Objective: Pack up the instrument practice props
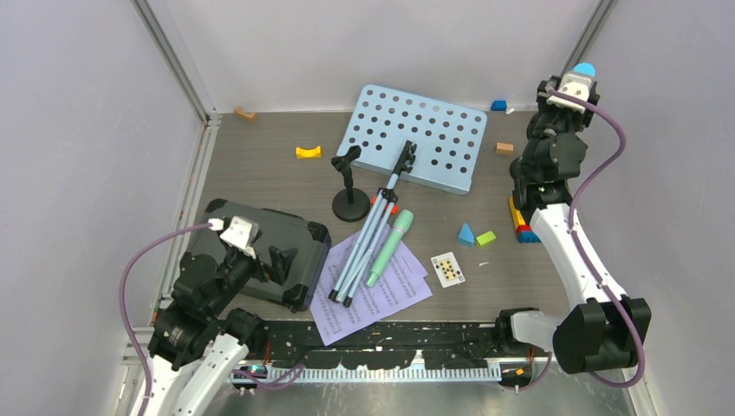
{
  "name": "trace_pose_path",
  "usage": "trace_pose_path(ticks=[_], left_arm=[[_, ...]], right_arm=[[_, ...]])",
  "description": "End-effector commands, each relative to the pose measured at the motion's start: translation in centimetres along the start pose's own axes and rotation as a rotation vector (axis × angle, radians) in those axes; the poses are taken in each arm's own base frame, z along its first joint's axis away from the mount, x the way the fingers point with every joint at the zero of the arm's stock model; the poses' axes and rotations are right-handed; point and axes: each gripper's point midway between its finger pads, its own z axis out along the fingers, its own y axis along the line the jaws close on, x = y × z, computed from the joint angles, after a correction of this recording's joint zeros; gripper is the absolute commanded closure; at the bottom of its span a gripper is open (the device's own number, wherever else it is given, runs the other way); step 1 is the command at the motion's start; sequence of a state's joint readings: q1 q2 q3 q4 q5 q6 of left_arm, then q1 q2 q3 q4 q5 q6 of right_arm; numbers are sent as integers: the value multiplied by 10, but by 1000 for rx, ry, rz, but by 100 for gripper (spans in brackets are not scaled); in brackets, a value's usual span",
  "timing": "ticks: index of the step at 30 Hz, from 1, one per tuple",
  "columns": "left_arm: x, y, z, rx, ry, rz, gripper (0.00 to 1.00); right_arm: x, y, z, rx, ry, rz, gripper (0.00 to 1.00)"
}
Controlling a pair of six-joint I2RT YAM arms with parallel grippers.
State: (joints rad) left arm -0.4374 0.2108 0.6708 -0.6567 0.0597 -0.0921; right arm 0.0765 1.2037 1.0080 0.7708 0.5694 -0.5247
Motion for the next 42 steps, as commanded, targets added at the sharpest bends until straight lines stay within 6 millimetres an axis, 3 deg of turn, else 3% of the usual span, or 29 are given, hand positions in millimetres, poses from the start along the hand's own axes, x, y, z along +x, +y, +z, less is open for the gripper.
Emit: trace_pose_path(ticks=[1, 7, 10, 15, 20, 28, 32, 35, 42], left_arm=[[-7, 2, -2, -11, -32, 21, 0], [-7, 5, -4, -23, -38, 20, 0], [-7, 6, -4, -30, -41, 20, 0], [-7, 7, -4, -35, -40, 21, 0], [-7, 7, -4, -40, -39, 22, 0], [-7, 9, -4, -49, -38, 20, 0], [-7, 9, -3, -49, -32, 20, 0], [-6, 14, -2, -78, -30, 15, 0], [-6, 17, 0, -97, -23, 13, 0]], right_arm=[[-58, -26, 2, 33, -106, 118, 100], [-75, -37, -6, 24, -41, 255, 100], [-94, -43, -11, 2, -11, 361, 100], [-118, -26, -31, -203, 65, 471, 100], [-107, -2, -71, -363, 284, 634, 100], [-60, 70, -171, -697, 751, 926, 100], [-18, 101, -220, -783, 1008, 1042, 100], [6, 106, -246, -766, 1128, 1091, 100], [100, 131, -302, -616, 1358, 1226, 100]])
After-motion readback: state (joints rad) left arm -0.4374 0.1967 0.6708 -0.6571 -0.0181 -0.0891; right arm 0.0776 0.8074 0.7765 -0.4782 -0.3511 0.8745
